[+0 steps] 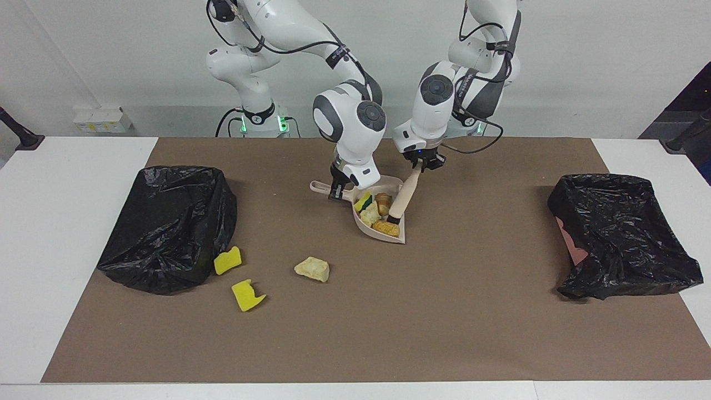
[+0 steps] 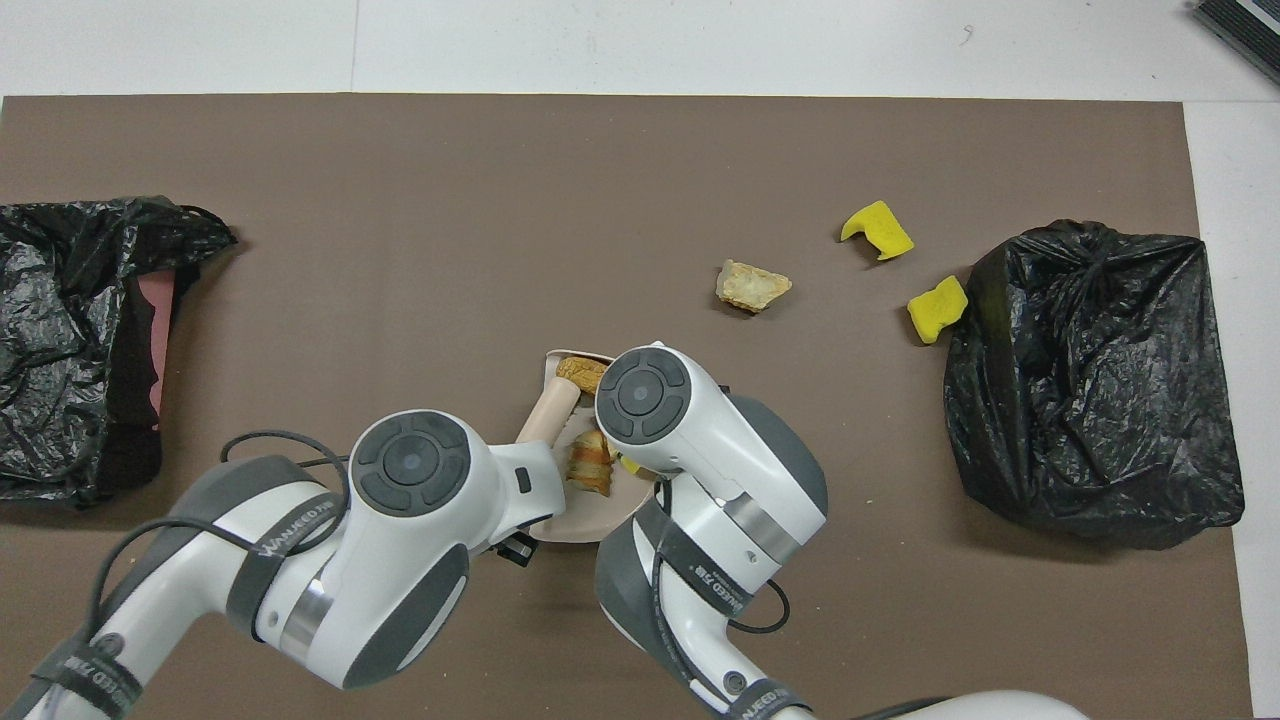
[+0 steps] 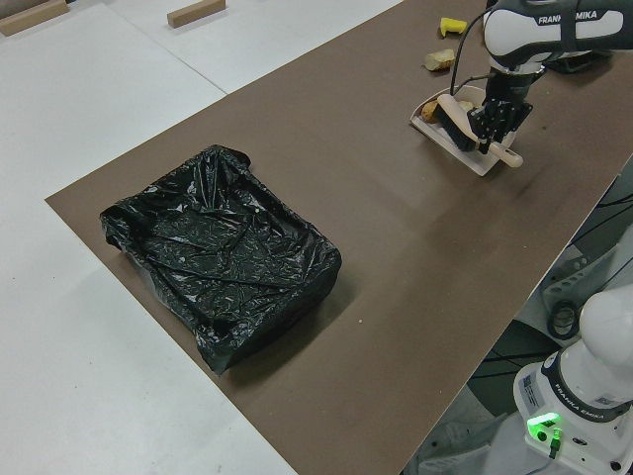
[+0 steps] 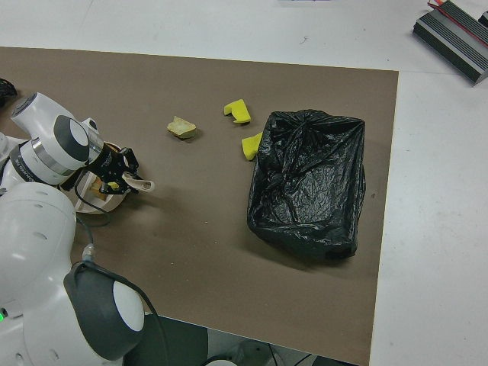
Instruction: Sweep and dump trash in bin
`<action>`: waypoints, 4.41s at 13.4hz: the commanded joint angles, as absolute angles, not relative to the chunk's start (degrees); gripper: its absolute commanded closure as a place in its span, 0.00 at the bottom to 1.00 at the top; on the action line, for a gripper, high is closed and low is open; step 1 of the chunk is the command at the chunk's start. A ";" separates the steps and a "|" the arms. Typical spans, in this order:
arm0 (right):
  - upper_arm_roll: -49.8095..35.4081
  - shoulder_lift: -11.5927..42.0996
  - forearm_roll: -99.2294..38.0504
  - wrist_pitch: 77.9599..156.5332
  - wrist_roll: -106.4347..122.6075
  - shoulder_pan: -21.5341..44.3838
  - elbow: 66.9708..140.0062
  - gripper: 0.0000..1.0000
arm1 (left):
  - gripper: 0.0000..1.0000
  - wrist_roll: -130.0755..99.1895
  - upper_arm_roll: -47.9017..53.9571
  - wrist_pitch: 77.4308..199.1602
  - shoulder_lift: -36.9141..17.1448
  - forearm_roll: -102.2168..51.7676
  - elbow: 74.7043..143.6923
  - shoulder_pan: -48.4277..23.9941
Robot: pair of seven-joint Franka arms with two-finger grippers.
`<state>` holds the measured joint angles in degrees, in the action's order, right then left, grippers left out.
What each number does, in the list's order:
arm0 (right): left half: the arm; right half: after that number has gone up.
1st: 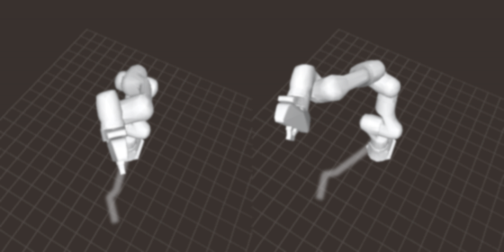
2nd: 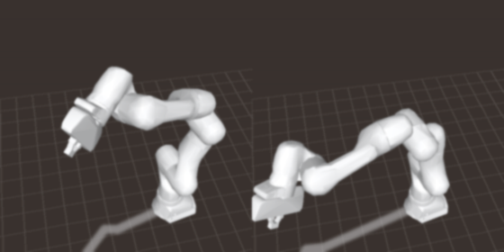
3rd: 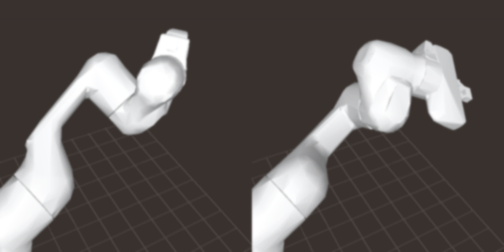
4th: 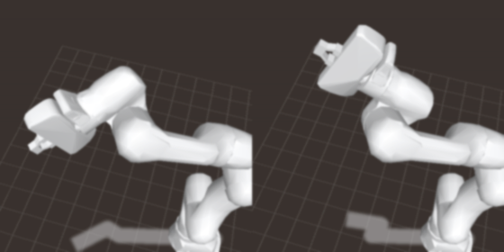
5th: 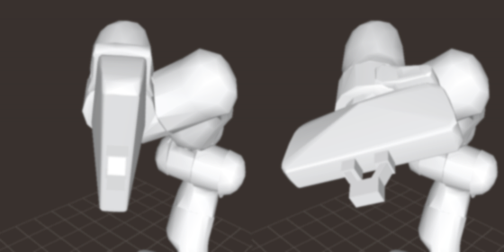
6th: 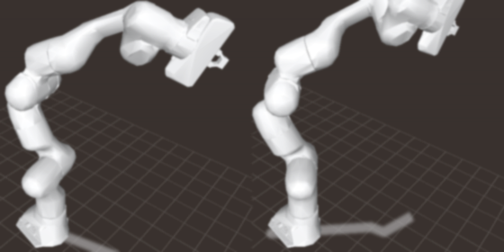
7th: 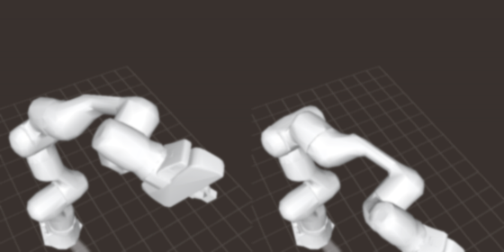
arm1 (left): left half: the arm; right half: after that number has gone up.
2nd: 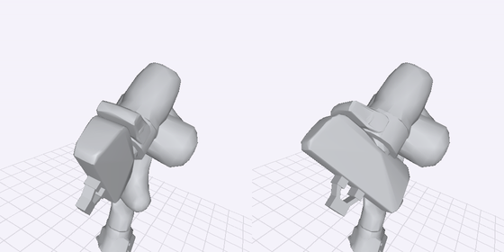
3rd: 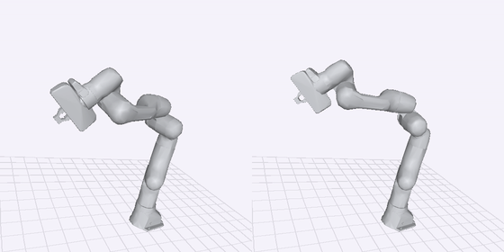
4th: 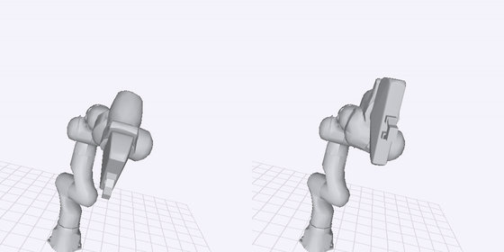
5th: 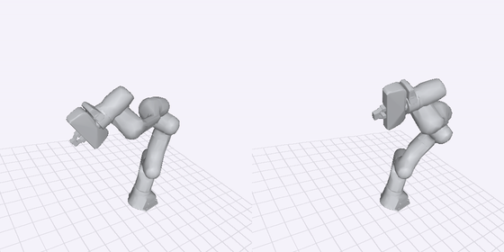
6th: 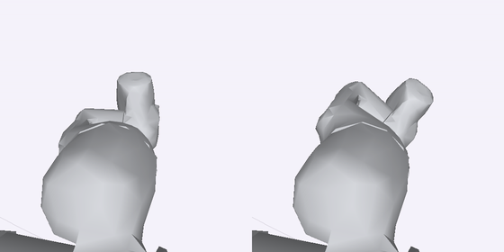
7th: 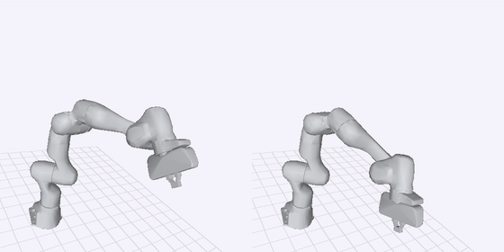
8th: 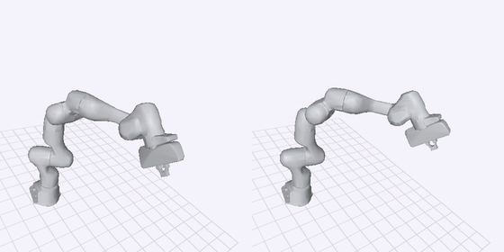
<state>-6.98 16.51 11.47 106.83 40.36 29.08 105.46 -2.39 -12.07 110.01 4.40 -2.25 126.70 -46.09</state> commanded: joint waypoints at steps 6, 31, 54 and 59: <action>-7.38 10.73 9.76 105.03 53.50 21.20 104.59 1.00 | 1.00 -15.81 -11.95 109.06 8.08 -2.90 130.68 -42.89; -6.42 4.93 32.15 105.47 90.39 -22.94 98.95 1.00 | 0.37 -42.98 -11.07 126.04 11.16 -9.84 145.37 -64.95; -7.47 -3.60 57.75 87.28 79.27 -12.66 102.83 1.00 | 0.00 2.98 -12.04 98.27 4.57 2.81 95.20 -21.29; -9.49 -4.04 46.00 89.03 77.18 -12.66 102.74 1.00 | 0.00 4.30 -11.95 100.97 3.96 2.38 95.01 -19.42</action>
<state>-9.37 -3.47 50.05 87.40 77.31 -12.18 102.76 3.32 -12.63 100.05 5.64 2.39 96.69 -20.13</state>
